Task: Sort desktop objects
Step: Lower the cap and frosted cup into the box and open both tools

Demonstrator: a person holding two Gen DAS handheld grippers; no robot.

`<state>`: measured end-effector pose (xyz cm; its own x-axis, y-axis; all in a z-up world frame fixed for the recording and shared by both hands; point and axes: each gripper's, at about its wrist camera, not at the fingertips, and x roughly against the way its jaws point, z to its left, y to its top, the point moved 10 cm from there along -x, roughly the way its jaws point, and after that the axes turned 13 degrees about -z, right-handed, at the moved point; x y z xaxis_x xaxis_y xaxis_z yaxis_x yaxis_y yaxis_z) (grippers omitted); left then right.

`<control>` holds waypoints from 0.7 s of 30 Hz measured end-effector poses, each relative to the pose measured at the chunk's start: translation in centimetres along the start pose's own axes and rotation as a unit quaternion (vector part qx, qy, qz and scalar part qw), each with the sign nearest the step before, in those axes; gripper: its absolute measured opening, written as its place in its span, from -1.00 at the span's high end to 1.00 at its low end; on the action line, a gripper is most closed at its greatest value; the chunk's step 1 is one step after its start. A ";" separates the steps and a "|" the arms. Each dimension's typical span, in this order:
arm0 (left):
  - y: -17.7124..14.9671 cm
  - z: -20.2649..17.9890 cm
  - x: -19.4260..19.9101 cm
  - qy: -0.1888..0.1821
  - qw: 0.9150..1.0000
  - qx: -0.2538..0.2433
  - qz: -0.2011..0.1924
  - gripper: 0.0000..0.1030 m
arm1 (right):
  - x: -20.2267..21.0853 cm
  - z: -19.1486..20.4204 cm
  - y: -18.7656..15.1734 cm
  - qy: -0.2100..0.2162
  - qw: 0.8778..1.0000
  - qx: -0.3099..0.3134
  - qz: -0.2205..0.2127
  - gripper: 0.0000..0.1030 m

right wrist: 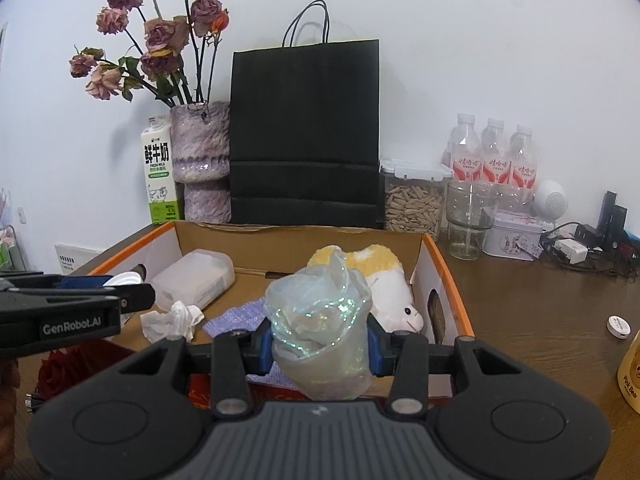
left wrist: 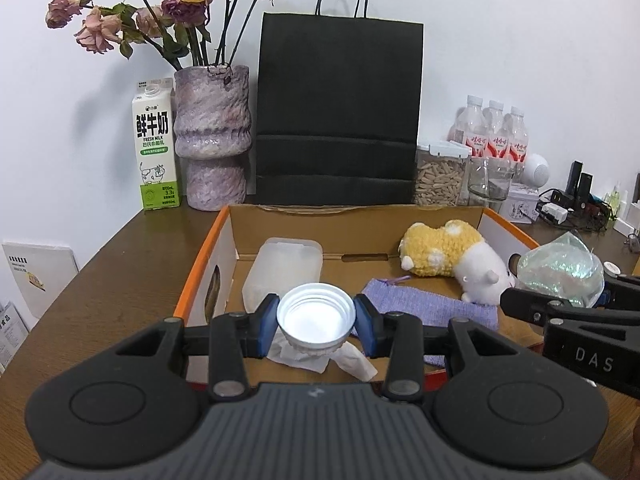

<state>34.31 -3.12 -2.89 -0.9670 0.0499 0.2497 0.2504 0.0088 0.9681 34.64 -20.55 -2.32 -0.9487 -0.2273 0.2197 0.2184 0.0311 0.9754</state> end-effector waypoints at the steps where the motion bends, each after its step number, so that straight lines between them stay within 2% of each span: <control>1: -0.1 -0.1 0.0 0.000 1.000 -0.002 0.001 0.21 | 0.0 0.0 0.0 0.000 1.000 0.000 0.000 0.19; 8: -0.5 -0.3 -0.3 -0.001 1.000 -0.010 0.009 0.20 | -0.2 -0.2 -0.3 -0.005 1.000 0.002 0.005 0.17; 11: -0.6 0.1 -0.4 0.008 1.000 -0.009 0.009 0.19 | -0.4 -0.4 -0.5 -0.007 1.000 0.001 0.008 0.10; 14: -0.6 0.3 -0.5 0.013 1.000 -0.009 0.008 0.03 | -0.6 -0.5 -0.7 -0.010 1.000 0.001 0.011 0.04; 15: -0.5 0.3 -0.4 0.015 1.000 -0.009 0.005 -0.16 | -0.6 -0.5 -0.8 -0.010 1.000 0.001 0.012 -0.07; 16: -0.3 0.4 -0.3 0.017 1.000 -0.009 0.002 -0.33 | -0.6 -0.6 -0.8 -0.011 1.000 -0.001 0.012 -0.28; 17: -0.2 0.4 -0.2 0.020 1.000 -0.011 -0.003 -0.63 | -0.7 -0.6 -0.8 -0.012 1.000 -0.003 0.012 -0.42; 18: 0.0 0.5 0.0 0.025 1.000 -0.013 -0.010 -0.84 | -0.7 -0.7 -0.8 -0.014 1.000 -0.005 0.010 -0.73; 19: 0.3 0.6 0.2 0.030 0.999 -0.013 -0.021 -0.92 | -0.6 -0.8 -0.8 -0.015 1.000 -0.006 0.007 -0.89; 21: 0.9 0.8 0.5 0.032 0.999 -0.009 -0.036 -1.00 | -0.5 -0.9 -0.6 -0.015 1.000 -0.006 0.002 -0.99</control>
<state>34.05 -2.28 -1.94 -0.9836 -0.0149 0.1797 0.1798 -0.0088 0.9837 35.19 -21.29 -3.04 -0.9542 -0.1972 0.2249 0.2255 0.0198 0.9740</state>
